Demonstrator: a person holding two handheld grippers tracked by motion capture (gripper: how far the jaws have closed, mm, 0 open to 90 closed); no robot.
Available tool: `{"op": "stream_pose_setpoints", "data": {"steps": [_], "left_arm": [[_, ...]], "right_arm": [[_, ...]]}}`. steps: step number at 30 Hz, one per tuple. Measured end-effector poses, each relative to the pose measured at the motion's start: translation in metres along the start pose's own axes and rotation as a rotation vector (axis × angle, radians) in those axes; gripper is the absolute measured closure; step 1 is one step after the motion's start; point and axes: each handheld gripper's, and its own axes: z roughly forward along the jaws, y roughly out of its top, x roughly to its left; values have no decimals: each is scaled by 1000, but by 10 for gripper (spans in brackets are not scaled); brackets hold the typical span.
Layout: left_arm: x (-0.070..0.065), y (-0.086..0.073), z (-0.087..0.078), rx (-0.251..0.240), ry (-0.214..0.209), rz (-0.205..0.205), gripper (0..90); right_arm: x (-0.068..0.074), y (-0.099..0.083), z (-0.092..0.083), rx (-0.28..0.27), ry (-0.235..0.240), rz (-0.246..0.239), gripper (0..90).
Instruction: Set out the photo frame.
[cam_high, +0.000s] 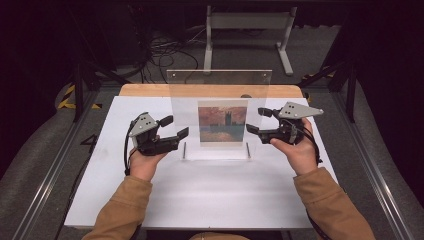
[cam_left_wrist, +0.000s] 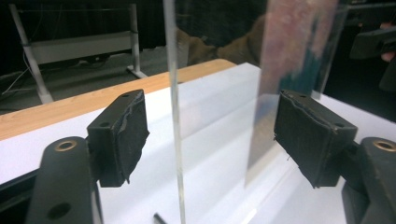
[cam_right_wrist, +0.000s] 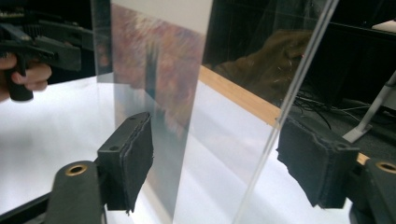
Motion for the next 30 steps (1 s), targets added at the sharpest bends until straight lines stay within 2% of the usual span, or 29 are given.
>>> {"op": "stream_pose_setpoints", "data": {"steps": [2, 3, 4, 6, 11, 12, 15, 16, 23, 27, 30], "left_arm": [[-3, 0, -7, 20, 6, 20, 246], [-6, 0, -16, 27, 8, 37, 236], [-6, 0, -16, 27, 8, 37, 231], [-9, 1, -28, 44, 14, 53, 229], [-11, 1, -54, 68, 21, 47, 215], [-11, 1, -54, 68, 21, 47, 210], [-10, -2, -68, 84, 30, 46, 198], [-10, -2, -68, 84, 30, 46, 192], [-3, -16, -90, 104, 56, 35, 149], [1, -29, -97, 128, 55, 24, 126], [3, -42, -100, 148, 56, 32, 116]], "right_arm": [[1, -1, -4, 5, 3, -2, 245], [3, -3, -13, 23, 4, -14, 239], [3, -3, -13, 23, 4, -14, 239], [4, -6, -21, 29, 6, -17, 234], [7, -14, -48, 38, 7, -3, 214], [7, -15, -55, 41, 5, 1, 210], [6, -20, -68, 46, -6, 14, 209], [6, -20, -68, 46, -6, 14, 209], [2, -33, -88, 64, -25, 44, 203], [3, -46, -96, 67, -30, 66, 201], [3, -52, -98, 71, -32, 75, 201]]}}
